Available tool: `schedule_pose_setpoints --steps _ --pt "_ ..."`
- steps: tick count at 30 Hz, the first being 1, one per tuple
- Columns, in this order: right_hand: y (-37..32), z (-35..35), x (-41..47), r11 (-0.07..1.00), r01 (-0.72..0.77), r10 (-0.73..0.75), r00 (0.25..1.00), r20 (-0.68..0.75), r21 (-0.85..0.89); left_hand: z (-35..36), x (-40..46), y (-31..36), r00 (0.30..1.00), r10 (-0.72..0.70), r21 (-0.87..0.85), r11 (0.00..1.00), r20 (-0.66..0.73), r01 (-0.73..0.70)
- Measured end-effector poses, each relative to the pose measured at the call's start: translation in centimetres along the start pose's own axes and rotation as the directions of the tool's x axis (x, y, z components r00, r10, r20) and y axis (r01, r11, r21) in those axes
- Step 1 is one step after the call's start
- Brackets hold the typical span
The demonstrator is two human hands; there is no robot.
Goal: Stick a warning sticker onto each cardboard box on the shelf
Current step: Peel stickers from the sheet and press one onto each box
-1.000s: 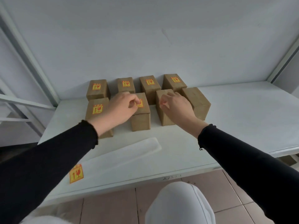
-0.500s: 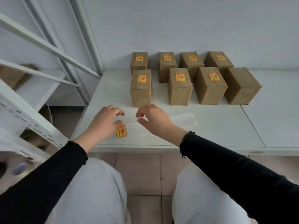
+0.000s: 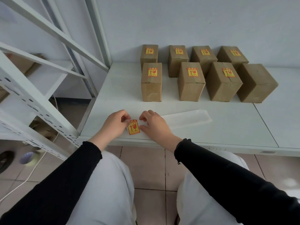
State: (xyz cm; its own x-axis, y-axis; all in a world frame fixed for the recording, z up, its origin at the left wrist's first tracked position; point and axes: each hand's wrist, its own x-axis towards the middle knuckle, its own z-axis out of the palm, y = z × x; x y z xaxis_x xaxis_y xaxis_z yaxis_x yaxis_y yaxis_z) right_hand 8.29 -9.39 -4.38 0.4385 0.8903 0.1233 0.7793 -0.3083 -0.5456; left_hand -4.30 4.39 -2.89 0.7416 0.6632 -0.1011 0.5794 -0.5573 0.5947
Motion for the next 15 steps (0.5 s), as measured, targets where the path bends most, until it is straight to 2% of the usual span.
schedule_pose_setpoints --steps 3,6,15 --pt "0.2 -0.16 -0.09 0.999 -0.005 0.008 0.999 -0.054 0.049 -0.2 -0.31 0.35 0.997 -0.071 -0.265 0.961 0.036 0.078" --pt "0.17 -0.27 -0.13 0.995 -0.036 0.044 0.995 -0.091 0.093 -0.49 -0.73 0.76 0.996 -0.077 -0.452 0.887 0.051 0.092" --pt "-0.18 -0.59 -0.23 0.984 -0.07 0.093 0.986 -0.135 0.164 -0.36 -0.65 0.8 0.993 -0.083 -0.576 0.809 0.085 0.117"
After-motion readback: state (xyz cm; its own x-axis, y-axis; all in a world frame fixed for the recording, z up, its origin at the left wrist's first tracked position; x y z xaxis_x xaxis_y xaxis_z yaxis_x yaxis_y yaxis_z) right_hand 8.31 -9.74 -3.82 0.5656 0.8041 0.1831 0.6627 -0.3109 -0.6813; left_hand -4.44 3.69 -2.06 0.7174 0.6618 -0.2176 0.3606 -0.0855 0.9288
